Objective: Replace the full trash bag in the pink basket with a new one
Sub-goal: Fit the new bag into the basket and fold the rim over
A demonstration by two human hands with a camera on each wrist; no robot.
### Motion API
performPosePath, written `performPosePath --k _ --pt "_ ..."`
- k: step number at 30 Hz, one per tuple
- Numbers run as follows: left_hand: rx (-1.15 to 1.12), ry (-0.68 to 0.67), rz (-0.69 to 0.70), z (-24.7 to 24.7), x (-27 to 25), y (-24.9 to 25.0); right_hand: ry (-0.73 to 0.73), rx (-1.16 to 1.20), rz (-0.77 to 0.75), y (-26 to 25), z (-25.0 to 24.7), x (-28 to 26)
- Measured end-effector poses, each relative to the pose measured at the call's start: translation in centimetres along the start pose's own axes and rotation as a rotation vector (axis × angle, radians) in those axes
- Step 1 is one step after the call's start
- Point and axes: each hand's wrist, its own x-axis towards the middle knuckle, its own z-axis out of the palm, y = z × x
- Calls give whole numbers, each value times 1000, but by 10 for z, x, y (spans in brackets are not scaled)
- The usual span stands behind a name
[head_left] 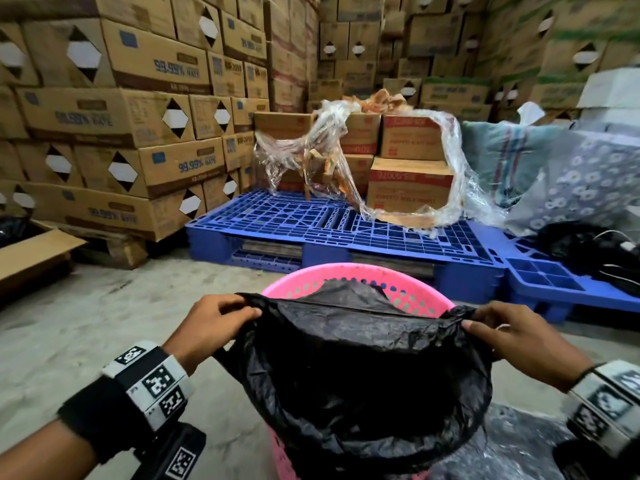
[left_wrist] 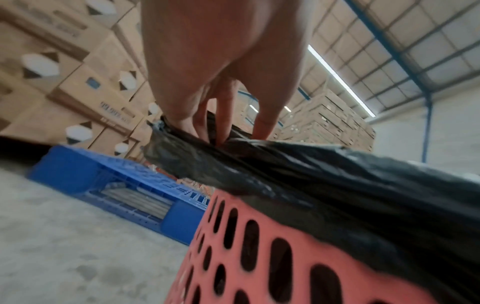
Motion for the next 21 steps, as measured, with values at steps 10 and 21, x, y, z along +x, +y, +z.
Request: performPosePath --k 10,21 --pt "-288 -52 -371 -15 32 -13 -41 238 254 4 12 30" --pt "23 -152 -97 5 7 9 -106 227 177 -6 3 14"
